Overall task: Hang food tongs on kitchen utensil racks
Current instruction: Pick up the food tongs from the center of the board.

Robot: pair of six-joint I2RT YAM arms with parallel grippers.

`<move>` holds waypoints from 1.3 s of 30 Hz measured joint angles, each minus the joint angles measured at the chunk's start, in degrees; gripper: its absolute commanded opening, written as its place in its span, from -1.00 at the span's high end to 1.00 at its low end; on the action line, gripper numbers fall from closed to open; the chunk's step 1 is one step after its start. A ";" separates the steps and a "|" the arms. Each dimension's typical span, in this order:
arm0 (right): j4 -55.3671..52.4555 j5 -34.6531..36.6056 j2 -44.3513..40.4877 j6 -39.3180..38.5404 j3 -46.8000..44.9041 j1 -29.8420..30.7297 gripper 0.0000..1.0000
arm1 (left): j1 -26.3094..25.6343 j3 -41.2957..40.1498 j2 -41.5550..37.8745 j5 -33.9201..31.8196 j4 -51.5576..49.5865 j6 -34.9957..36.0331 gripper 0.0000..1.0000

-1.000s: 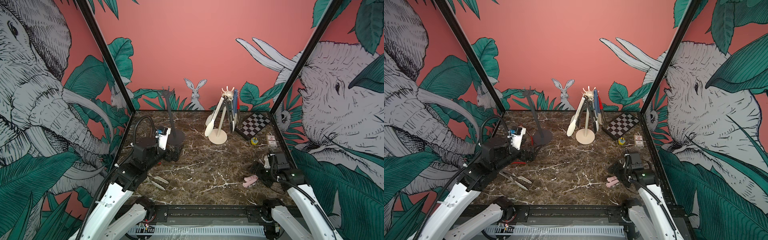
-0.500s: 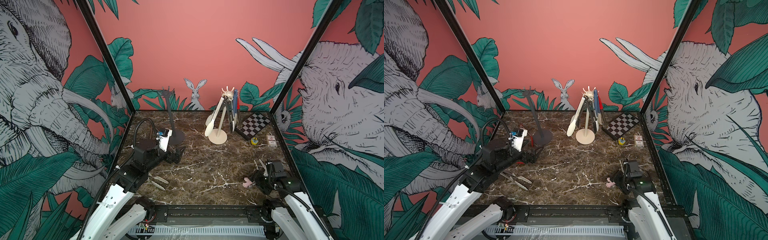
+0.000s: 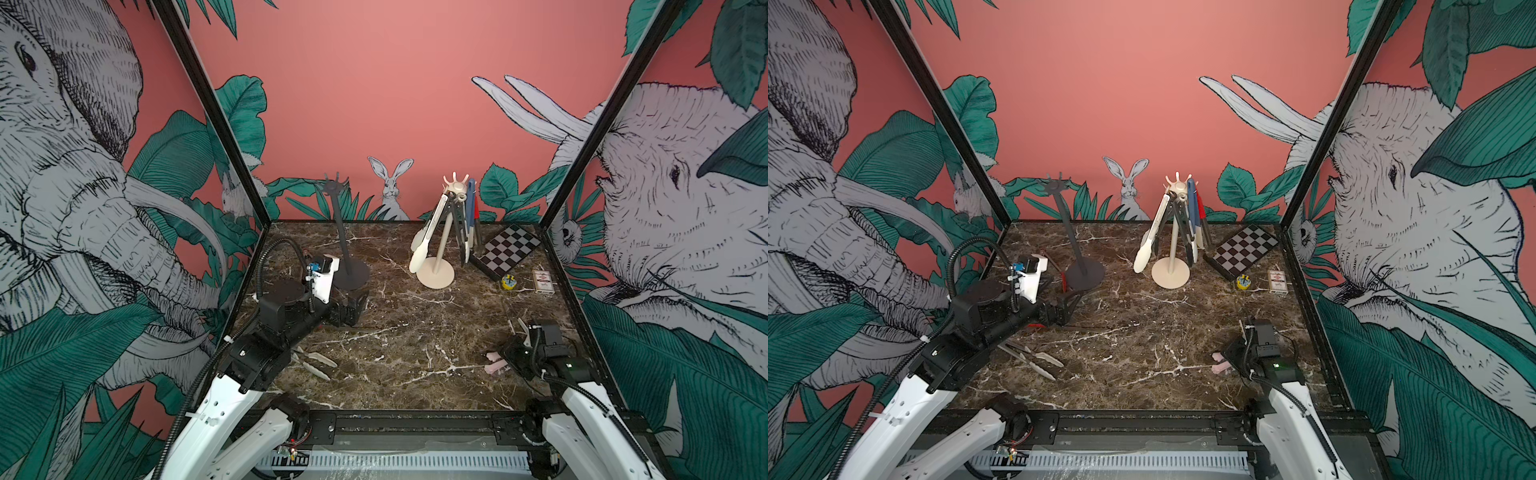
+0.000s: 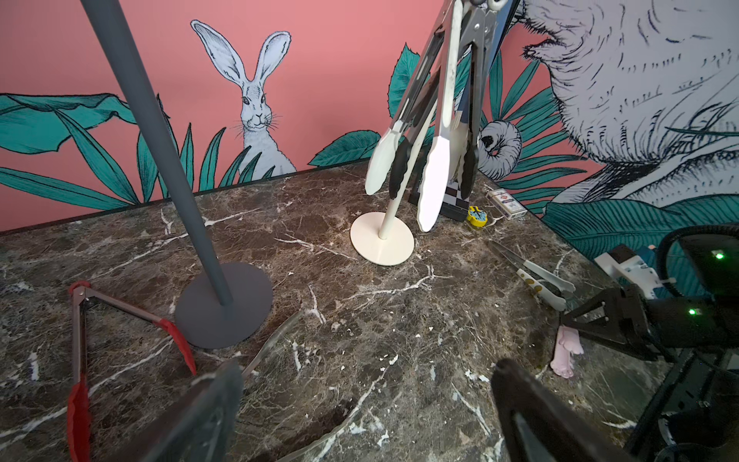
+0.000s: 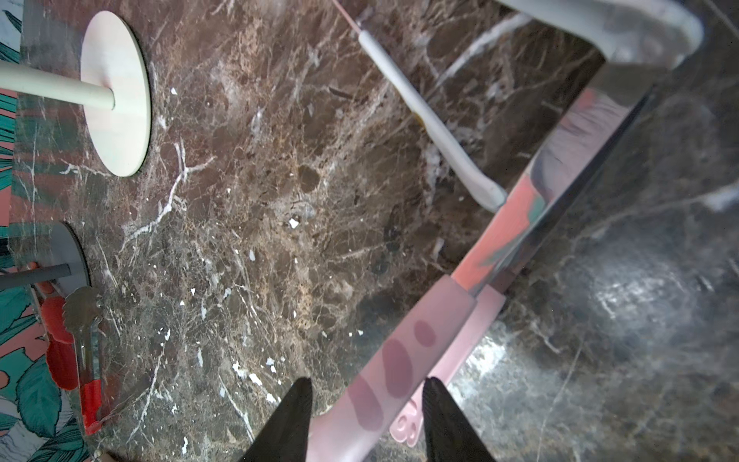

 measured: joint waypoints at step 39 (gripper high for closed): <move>13.57 1.25 19.34 1.20 0.57 -0.55 0.36 | 0.00 0.55 -0.55 -1.55 -0.02 1.16 -0.99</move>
